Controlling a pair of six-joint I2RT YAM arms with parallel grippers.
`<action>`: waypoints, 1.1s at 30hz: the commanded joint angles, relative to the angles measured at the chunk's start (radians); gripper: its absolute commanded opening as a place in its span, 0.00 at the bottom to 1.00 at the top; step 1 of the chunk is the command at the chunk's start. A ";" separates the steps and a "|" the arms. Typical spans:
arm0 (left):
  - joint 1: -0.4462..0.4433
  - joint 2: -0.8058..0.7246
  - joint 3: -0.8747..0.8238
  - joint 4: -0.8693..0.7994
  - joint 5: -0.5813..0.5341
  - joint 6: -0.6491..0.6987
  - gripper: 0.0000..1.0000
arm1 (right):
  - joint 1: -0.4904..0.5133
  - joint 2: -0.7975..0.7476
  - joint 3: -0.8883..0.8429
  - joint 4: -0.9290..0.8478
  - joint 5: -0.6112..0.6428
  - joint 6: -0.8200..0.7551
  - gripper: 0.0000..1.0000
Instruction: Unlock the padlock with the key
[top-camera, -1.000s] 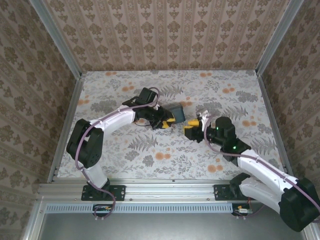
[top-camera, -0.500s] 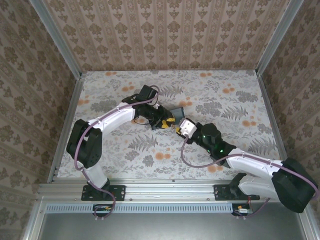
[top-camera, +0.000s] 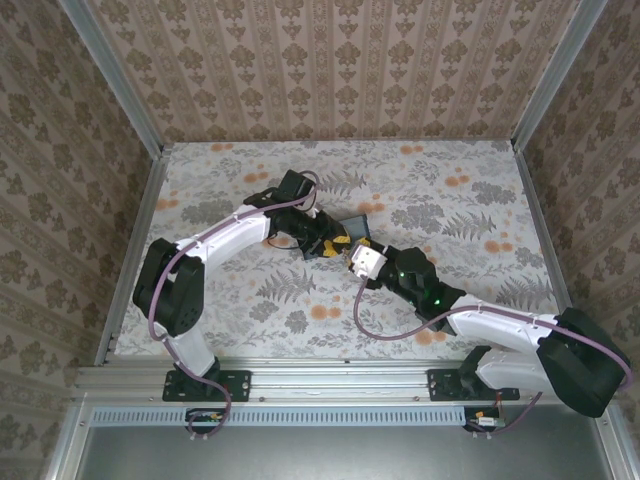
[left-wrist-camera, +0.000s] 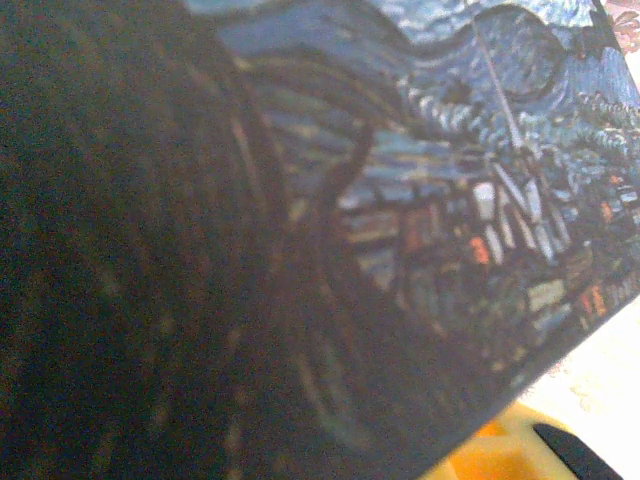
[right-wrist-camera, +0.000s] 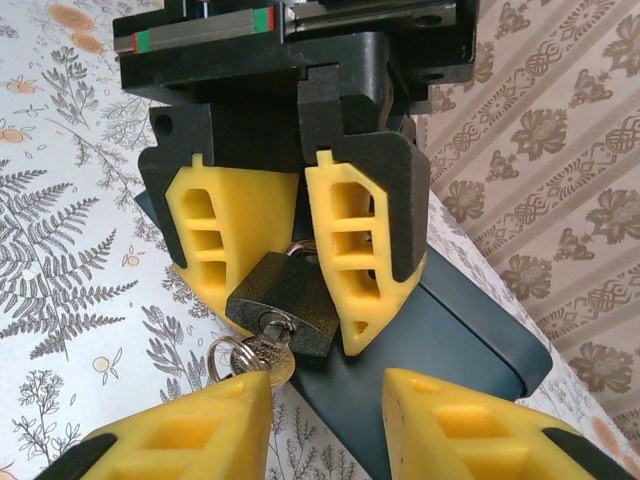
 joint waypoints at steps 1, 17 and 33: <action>0.009 -0.046 0.010 0.039 0.032 0.009 0.00 | 0.006 -0.004 0.035 -0.034 -0.034 -0.008 0.35; 0.008 -0.045 0.011 0.059 0.037 -0.006 0.00 | 0.016 0.054 0.091 -0.067 -0.048 -0.035 0.31; 0.006 -0.048 0.007 0.076 0.041 -0.020 0.00 | 0.037 0.102 0.088 -0.010 0.002 -0.032 0.22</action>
